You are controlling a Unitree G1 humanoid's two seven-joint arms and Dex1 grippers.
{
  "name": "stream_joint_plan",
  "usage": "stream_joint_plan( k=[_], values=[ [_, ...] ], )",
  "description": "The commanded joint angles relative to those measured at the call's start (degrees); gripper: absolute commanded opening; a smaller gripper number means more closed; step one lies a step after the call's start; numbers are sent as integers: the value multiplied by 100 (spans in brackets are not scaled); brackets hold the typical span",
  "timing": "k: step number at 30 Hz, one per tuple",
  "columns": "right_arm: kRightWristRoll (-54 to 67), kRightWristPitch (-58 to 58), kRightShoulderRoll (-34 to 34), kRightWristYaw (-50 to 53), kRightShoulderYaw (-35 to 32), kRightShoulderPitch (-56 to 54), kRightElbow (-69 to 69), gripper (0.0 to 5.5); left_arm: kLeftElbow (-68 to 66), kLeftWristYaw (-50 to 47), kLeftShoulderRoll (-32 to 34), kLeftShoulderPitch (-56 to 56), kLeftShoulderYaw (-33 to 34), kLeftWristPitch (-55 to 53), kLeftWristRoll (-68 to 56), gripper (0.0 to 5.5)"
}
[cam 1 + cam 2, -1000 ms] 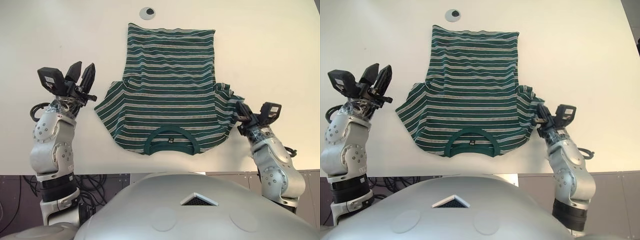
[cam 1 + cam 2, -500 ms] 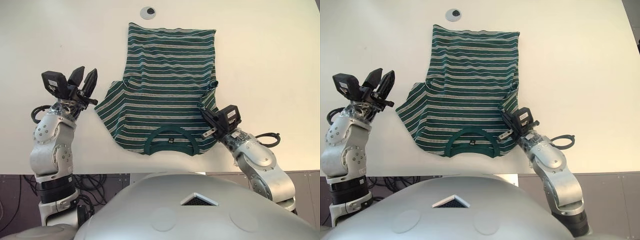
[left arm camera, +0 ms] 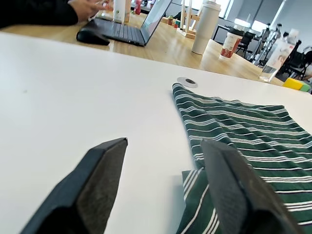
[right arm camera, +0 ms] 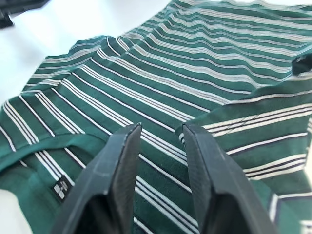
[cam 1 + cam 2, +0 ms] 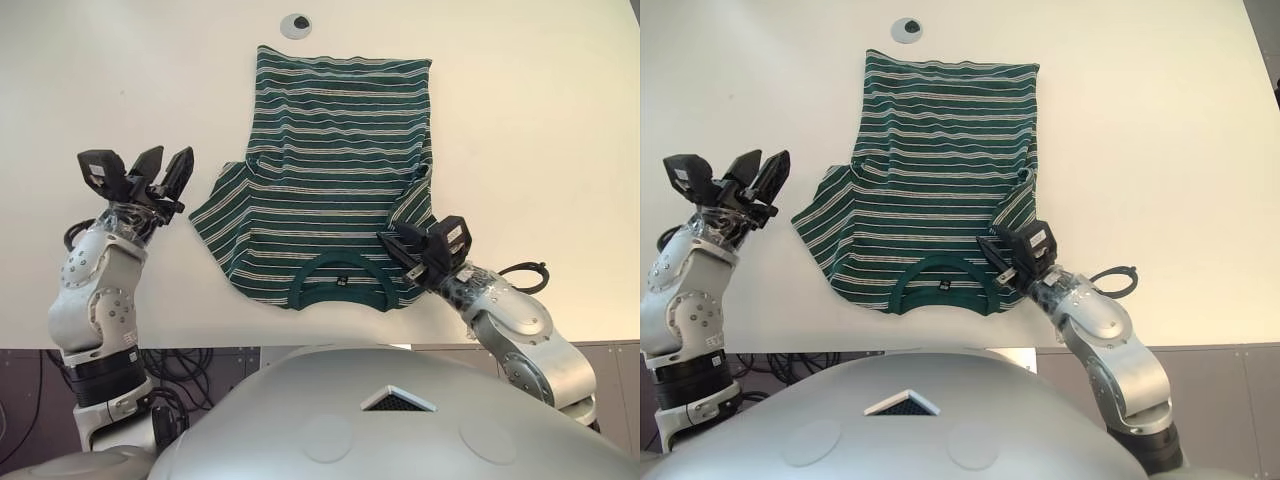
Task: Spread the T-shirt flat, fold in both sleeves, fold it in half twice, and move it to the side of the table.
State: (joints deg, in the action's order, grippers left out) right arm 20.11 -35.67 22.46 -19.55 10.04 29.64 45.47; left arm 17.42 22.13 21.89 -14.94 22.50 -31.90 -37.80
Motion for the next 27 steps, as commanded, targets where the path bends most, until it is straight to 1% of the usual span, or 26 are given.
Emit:
stream_joint_plan(
  k=[1,3,6,9,13,17,21,27],
  values=[
    [1676,271,-717,386,-1279,342,866,153,7,-56,-26,-300,338,-999,-909,288],
    [2797,405,-852,745,-1884,216,1069,153,-38,64,116,-446,388,-1106,-932,288],
    [3923,595,-723,1226,-2489,-50,964,153,-58,140,207,-705,438,-1136,-867,288],
    [4089,617,-598,1510,-2761,-104,804,153,-111,210,234,-854,387,-1152,-803,288],
    [3933,605,-575,1580,-2644,-132,633,153,-193,168,191,-723,227,-1169,-730,288],
    [3932,581,-444,1658,-2564,-311,506,153,-176,233,233,-879,28,-1126,-513,288],
    [3757,532,-369,1677,-2475,-318,400,153,-203,278,240,-1018,-25,-1133,-458,231],
    [3493,544,-454,1711,-2355,-335,315,153,-123,329,298,-987,-139,-1199,-466,140]
  ],
)
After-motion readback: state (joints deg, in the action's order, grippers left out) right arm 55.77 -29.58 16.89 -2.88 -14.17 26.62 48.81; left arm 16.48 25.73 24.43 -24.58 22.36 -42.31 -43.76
